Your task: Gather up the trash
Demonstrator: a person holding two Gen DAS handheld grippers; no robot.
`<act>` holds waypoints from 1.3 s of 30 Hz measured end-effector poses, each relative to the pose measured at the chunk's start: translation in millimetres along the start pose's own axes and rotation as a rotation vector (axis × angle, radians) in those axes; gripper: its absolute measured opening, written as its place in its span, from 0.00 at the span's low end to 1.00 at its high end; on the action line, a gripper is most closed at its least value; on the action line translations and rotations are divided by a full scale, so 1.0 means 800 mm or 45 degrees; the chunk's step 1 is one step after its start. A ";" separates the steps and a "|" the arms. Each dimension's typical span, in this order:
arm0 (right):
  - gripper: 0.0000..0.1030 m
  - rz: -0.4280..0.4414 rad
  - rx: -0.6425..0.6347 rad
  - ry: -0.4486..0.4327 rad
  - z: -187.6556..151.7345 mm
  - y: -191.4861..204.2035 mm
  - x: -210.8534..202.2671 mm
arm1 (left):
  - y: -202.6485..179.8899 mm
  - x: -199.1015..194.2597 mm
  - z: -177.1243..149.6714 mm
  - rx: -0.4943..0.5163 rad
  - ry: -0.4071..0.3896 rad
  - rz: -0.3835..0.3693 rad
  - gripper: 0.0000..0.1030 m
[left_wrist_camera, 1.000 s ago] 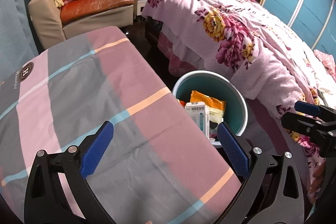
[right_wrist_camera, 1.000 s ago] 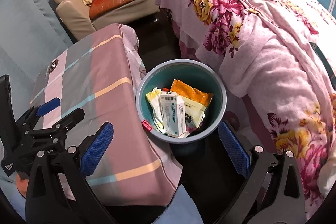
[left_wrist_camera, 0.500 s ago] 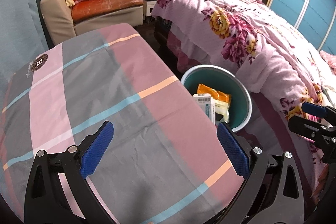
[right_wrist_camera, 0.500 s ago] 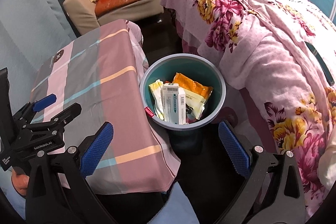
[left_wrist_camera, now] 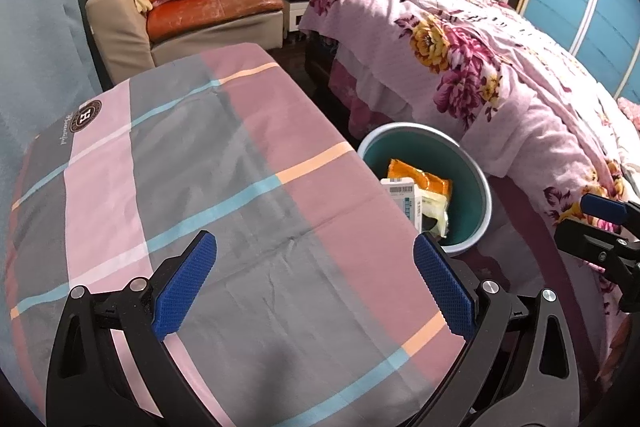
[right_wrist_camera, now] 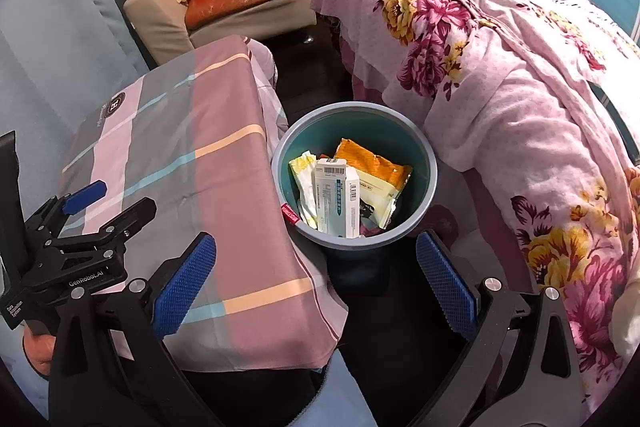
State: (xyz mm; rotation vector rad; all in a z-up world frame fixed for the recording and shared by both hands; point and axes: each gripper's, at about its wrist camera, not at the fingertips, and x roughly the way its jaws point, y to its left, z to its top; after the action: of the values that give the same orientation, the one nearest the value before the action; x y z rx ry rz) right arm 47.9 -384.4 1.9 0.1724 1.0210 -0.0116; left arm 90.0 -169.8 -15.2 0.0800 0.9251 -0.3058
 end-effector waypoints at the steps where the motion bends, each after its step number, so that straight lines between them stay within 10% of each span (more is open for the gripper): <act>1: 0.93 0.002 0.001 0.002 0.000 0.000 0.001 | 0.001 0.001 -0.001 -0.004 -0.003 -0.003 0.96; 39: 0.93 -0.044 0.004 0.080 0.023 0.006 0.053 | 0.025 0.047 -0.005 0.002 0.052 0.050 0.96</act>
State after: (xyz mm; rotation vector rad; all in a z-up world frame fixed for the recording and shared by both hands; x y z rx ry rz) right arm 85.8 -379.5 -24.1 0.1589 1.0865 -0.0392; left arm 114.0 -158.4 -48.5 0.1059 0.9630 -0.2693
